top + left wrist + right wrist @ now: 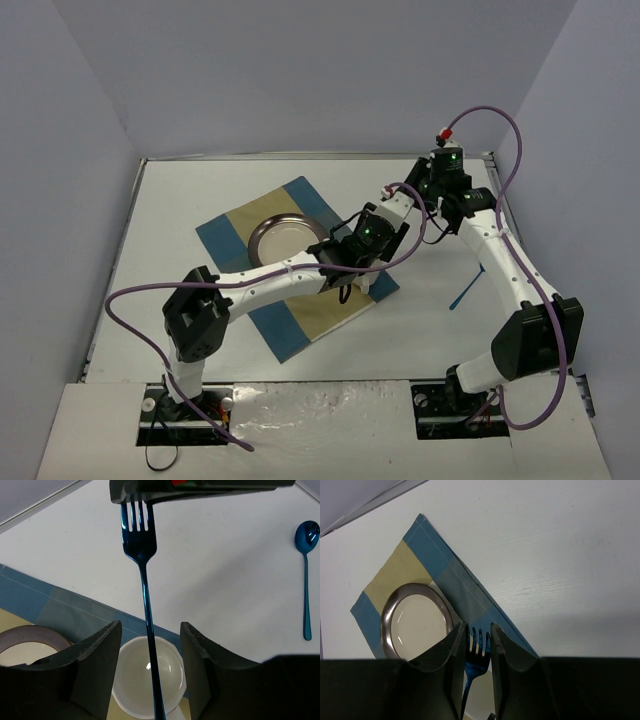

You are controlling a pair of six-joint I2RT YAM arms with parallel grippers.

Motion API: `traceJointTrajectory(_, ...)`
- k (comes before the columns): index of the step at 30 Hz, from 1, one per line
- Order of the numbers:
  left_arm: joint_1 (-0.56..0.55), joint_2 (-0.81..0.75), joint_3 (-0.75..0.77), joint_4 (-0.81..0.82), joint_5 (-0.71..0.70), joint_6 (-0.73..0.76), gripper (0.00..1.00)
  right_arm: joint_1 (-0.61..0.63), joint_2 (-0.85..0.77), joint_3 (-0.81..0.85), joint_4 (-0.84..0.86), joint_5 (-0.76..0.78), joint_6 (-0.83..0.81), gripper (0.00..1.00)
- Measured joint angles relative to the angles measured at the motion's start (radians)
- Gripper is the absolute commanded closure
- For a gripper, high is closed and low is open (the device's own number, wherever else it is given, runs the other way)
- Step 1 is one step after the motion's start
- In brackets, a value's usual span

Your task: Set the dinner table for one person

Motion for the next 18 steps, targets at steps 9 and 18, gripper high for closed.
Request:
traceJointTrajectory(9, 0.000, 0.007, 0.000, -0.017, -0.012, -0.011, 1.00, 0.005, -0.005, -0.005, 0.000, 0.009, 0.001, 1.00)
traceJointTrajectory(18, 0.010, -0.017, -0.036, -0.008, -0.011, -0.015, 1.00, 0.008, -0.010, -0.023, 0.003, 0.017, 0.017, 0.62)
